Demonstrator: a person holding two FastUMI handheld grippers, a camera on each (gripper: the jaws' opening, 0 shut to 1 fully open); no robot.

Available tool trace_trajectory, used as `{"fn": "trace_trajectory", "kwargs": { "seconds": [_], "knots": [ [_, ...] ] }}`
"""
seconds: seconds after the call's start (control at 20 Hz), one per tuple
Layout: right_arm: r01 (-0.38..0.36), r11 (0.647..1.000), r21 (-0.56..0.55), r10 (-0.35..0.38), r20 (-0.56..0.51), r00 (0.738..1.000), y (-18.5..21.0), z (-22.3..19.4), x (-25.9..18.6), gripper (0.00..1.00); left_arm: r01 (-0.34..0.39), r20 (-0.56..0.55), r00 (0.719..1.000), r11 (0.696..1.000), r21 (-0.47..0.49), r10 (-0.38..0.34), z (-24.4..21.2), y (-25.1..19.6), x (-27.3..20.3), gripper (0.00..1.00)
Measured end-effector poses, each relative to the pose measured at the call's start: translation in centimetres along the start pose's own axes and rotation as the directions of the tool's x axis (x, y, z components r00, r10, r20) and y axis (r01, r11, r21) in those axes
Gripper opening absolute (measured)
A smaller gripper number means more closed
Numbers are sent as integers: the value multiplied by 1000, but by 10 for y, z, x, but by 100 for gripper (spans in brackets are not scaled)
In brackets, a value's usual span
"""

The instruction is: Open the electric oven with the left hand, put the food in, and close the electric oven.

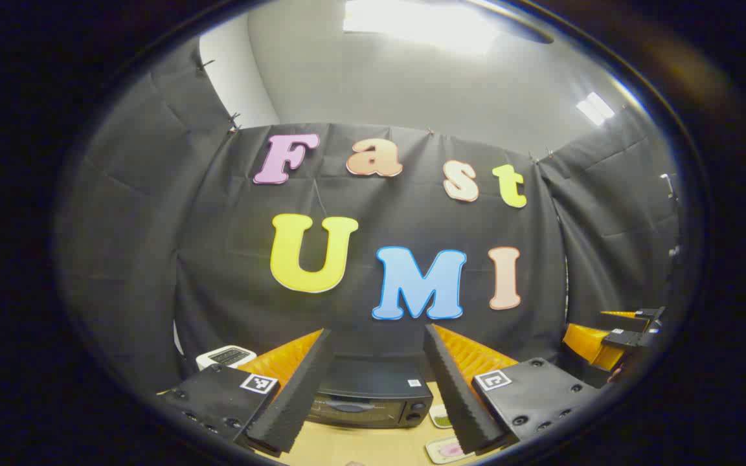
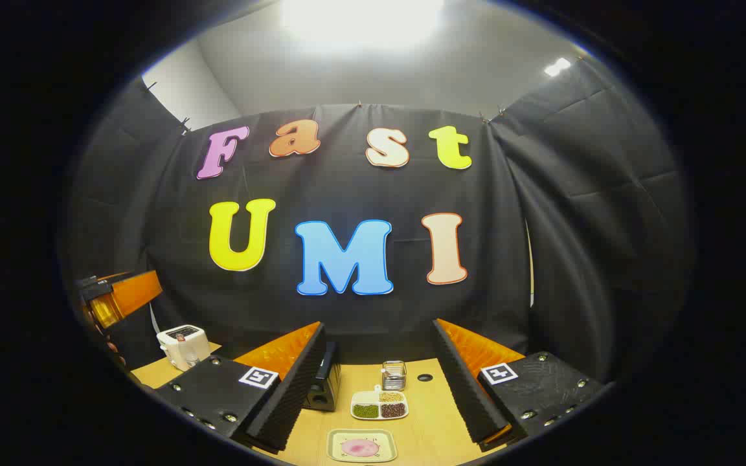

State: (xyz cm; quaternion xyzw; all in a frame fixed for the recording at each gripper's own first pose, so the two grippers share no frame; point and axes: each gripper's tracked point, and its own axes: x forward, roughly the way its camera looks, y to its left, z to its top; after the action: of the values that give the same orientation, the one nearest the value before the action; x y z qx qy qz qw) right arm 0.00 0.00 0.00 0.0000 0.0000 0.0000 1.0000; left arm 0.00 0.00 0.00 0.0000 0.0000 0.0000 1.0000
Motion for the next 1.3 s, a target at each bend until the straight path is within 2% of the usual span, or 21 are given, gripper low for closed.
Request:
{"fn": "trace_trajectory", "kwargs": {
  "seconds": [0.05, 0.1, 0.25, 0.4, 0.6, 0.75, 0.8, 0.85, 0.9, 0.95, 1.0, 1.05, 1.1, 1.15, 1.25, 1.3],
  "knots": [
    [-2, 1000, -2, 2, -3, 1000, 0, -2, 1, 98, 0, -10, 1000, 1000, -5, 0, -3, 1, 2, 98],
    [-5, 1000, -3, 5, -4, 1000, 1, -3, 4, 98, 3, -20, 1000, 1000, -8, -3, -5, 0, 3, 92],
    [-14, 1000, -3, 14, -16, 1000, 5, -8, 8, 98, 0, -26, 1000, 1000, 7, 0, -9, 2, 9, 98],
    [-20, 1000, 1, 20, -28, 999, 7, -11, 11, 98, 2, -32, 999, 1000, 5, -1, -12, -1, 10, 95],
    [-22, 1000, 11, 22, -43, 999, 9, -17, 17, 98, 9, -38, 999, 1000, 14, -8, -13, 0, 12, 98],
    [-25, 1000, 9, 26, -51, 998, 10, -21, 18, 98, 15, -48, 999, 1000, 8, -14, -22, 0, 15, 95],
    [-25, 1000, 8, 25, -55, 998, 10, -22, 18, 98, 21, -57, 998, 1000, 7, -21, -27, -1, 19, 98],
    [-24, 1000, 8, 25, -60, 998, 10, -25, 19, 98, 29, -67, 997, 999, 15, -28, -33, -1, 23, 98],
    [-23, 1000, 7, 23, -66, 998, 10, -27, 20, 98, 37, -88, 996, 999, 32, -34, -44, 0, 30, 92],
    [-19, 1000, 11, 20, -77, 997, 10, -30, 20, 98, 44, -112, 993, 998, 40, -39, -56, 0, 37, 92],
    [-21, 1000, 20, 23, -81, 996, 10, -31, 20, 98, 54, -142, 989, 998, 38, -48, -71, 1, 44, 98],
    [-24, 999, 27, 26, -84, 996, 11, -30, 19, 98, 59, -169, 984, 998, 30, -54, -83, 2, 52, 95],
    [-24, 999, 27, 27, -88, 996, 11, -31, 20, 98, 60, -192, 980, 998, 23, -54, -95, 3, 61, 99],
    [-26, 999, 25, 28, -94, 995, 11, -34, 21, 98, 56, -219, 974, 998, 22, -49, -108, 7, 69, 95],
    [-26, 999, 24, 29, -110, 994, 11, -40, 24, 98, 55, -282, 958, 998, 7, -51, -138, 11, 85, 98],
    [-25, 999, 22, 27, -117, 993, 11, -42, 25, 98, 62, -313, 948, 998, -4, -60, -151, 11, 93, 95]
  ]
}}
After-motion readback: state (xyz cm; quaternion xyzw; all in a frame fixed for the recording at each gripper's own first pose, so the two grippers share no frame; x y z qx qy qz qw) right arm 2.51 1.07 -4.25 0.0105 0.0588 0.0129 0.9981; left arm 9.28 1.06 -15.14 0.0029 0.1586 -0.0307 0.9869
